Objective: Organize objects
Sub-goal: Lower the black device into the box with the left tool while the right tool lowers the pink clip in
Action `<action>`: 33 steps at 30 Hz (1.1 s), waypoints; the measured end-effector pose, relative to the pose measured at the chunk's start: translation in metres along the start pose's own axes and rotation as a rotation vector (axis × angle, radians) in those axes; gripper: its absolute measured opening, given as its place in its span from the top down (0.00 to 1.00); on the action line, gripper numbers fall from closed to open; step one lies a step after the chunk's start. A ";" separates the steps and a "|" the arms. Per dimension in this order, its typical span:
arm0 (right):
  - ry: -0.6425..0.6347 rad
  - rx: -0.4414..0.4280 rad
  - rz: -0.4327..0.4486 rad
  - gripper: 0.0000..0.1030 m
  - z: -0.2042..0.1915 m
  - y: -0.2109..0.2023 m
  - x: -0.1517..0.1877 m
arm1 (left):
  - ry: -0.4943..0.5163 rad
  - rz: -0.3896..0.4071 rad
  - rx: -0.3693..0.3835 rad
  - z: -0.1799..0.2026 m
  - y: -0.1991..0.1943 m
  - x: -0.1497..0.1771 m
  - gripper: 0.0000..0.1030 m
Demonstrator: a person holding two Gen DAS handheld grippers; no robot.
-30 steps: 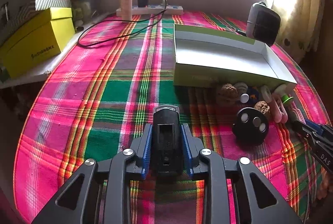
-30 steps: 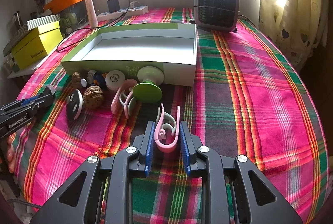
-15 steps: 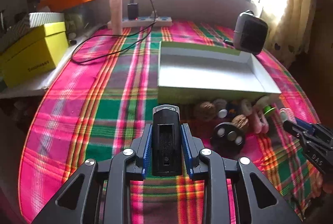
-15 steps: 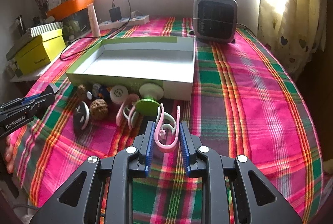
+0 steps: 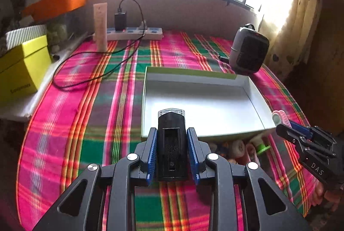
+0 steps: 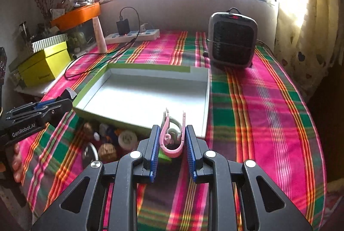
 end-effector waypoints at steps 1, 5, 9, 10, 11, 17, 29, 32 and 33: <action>-0.003 -0.004 -0.001 0.76 -0.001 0.003 -0.003 | 0.000 -0.003 0.004 0.000 0.002 -0.003 0.76; -0.013 -0.023 -0.017 0.76 -0.006 0.017 -0.018 | 0.009 -0.015 0.022 0.004 0.017 -0.017 0.76; -0.023 -0.032 -0.036 0.76 -0.010 0.036 -0.029 | 0.004 -0.035 0.033 0.005 0.033 -0.029 0.76; -0.025 -0.032 -0.040 0.76 -0.011 0.040 -0.031 | 0.007 -0.037 0.030 0.006 0.036 -0.031 0.76; -0.026 -0.035 -0.045 0.76 -0.011 0.044 -0.033 | 0.010 -0.040 0.030 0.006 0.040 -0.033 0.76; -0.035 -0.043 -0.080 0.76 -0.012 0.072 -0.045 | 0.030 -0.061 0.018 0.007 0.064 -0.045 0.76; -0.043 -0.036 -0.132 0.76 -0.012 0.109 -0.056 | 0.035 -0.113 0.015 0.006 0.108 -0.059 0.76; -0.051 -0.029 -0.131 0.76 -0.012 0.113 -0.058 | 0.034 -0.124 0.012 0.006 0.114 -0.059 0.76; -0.053 -0.026 -0.131 0.76 -0.012 0.114 -0.059 | 0.035 -0.126 0.013 0.006 0.116 -0.059 0.76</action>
Point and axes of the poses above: each gripper's, at about its wrist camera, not at the fingertips, and y roughly the way its jaws point, z to its right, x to its underside, the point moved 6 cm from there along y, roughly the way its jaws point, and after that the axes turned 1 degree about -z, right-handed, at the moved point
